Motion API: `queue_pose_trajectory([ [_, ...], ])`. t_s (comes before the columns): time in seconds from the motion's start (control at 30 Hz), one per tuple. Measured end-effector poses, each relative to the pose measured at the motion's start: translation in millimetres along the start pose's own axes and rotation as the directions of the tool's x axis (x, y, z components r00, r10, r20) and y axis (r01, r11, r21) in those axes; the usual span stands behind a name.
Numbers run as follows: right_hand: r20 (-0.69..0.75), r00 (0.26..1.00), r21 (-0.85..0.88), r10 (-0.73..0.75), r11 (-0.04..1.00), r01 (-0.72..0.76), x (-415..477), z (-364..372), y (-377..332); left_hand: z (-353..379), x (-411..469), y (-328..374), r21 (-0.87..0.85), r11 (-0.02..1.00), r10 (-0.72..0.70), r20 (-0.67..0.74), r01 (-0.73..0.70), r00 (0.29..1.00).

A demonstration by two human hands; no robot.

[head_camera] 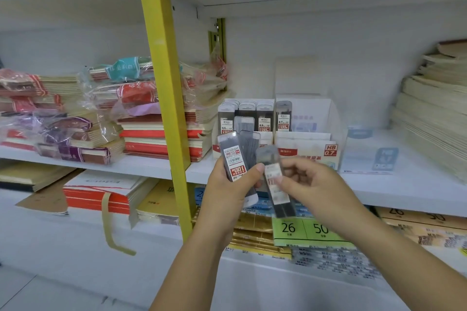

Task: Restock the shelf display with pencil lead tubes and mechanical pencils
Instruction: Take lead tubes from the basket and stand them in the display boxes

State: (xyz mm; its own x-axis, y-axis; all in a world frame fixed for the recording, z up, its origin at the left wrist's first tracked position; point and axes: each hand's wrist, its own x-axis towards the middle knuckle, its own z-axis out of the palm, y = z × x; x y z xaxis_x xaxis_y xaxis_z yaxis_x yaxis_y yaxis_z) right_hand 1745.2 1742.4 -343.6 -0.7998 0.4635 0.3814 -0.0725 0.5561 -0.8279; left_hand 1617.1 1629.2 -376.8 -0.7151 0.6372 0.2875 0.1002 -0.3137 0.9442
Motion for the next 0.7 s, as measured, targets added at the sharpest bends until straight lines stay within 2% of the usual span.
queue_pose_trajectory([
  [0.13, -0.29, 0.947, -0.017, -0.138, 0.99, 0.139, 39.4, -41.0, -25.9, -2.7, 7.4, 1.3, -0.03, 0.999, -0.014, -0.063, 0.012, 0.998],
  [0.2, -0.333, 0.911, -0.144, -0.244, 0.968, 0.207, 64.8, -61.3, -37.7, -3.9, 10.9, 1.0, -0.051, 0.998, -0.024, -0.077, 0.02, 0.997],
  [0.3, -0.262, 0.911, -0.406, -0.317, 0.893, 0.194, 93.4, -69.1, -40.5, -4.1, 12.8, 1.7, -0.075, 0.996, -0.045, -0.11, 0.037, 0.993],
  [0.47, -0.127, 0.943, -0.566, -0.306, 0.803, 0.185, 114.5, -63.0, -25.0, -5.1, 14.8, -1.7, -0.102, 0.994, -0.049, -0.119, 0.037, 0.992],
  [0.6, -0.111, 0.978, -0.45, -0.178, 0.886, 0.111, 123.9, -62.6, -16.8, -6.9, 13.5, -0.6, -0.071, 0.996, -0.054, -0.1, 0.047, 0.994],
  [0.63, -0.117, 0.979, -0.461, -0.169, 0.882, 0.098, 126.1, -62.1, -15.3, -7.2, 13.0, 0.3, -0.054, 0.997, -0.053, -0.088, 0.049, 0.995],
  [0.7, -0.119, 0.976, -0.597, -0.18, 0.799, 0.074, 130.9, -61.2, -13.2, -7.8, 11.6, 2.8, -0.023, 0.999, -0.044, -0.053, 0.043, 0.998],
])
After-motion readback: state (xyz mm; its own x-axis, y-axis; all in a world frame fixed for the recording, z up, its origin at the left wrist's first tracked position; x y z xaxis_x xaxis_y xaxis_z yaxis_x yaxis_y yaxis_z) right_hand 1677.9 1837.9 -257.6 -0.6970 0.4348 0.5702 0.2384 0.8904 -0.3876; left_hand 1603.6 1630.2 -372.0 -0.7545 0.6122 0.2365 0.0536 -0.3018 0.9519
